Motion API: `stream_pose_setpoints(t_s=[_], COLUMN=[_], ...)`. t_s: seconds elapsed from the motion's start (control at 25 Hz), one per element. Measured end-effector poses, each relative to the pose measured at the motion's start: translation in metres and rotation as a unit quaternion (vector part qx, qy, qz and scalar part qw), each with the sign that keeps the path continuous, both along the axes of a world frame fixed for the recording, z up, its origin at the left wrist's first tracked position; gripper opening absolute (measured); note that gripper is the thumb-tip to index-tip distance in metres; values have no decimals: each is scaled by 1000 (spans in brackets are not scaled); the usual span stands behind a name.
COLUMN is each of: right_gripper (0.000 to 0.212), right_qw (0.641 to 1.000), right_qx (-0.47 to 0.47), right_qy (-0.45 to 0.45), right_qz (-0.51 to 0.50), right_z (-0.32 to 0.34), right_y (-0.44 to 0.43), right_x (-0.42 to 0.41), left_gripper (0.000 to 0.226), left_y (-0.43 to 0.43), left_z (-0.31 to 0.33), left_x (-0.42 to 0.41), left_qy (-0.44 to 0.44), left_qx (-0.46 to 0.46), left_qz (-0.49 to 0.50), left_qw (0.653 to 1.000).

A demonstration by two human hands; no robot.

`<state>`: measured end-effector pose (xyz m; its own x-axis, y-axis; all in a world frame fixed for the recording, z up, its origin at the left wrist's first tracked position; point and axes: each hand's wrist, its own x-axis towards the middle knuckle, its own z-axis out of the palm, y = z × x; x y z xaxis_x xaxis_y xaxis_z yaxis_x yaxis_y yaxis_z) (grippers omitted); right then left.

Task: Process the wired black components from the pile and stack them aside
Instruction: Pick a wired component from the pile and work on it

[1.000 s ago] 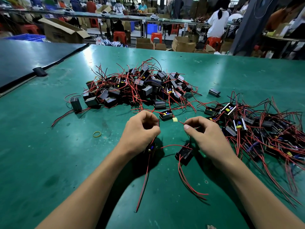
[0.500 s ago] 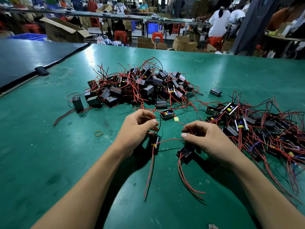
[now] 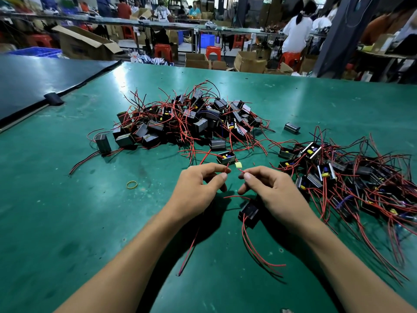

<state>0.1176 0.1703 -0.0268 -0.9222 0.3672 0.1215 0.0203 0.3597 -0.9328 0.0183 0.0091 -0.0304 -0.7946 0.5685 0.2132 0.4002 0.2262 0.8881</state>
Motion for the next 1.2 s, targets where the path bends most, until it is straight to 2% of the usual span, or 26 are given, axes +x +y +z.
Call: stream_pose_setpoints(t_s=[0.12,0.32,0.76,0.96,1.2], right_gripper=[13,15,15,15,17], right_qw=[998,997,998,995,995], right_qx=[-62,-67,-63,-88,-95], right_qy=[16,24,15,32,28], right_qz=[25,20,8,22,29], right_z=[-5,-10,-14,-13,-14], right_y=[-12,-14,-12,-13,-18], right_x=[-3,-6,-8,-8,-10], left_gripper=[15,12,16,6,4], left_y=[1,1,3,3,7], left_z=[1,0,0,2,6], left_x=[2,2,0,4,9], left_qy=[14,6,-141,-124,-129], left_qx=[-17,-8,81,103,136], left_qz=[-10,-13,-21,-21,31], left_qw=[1000,1000,986,987,982])
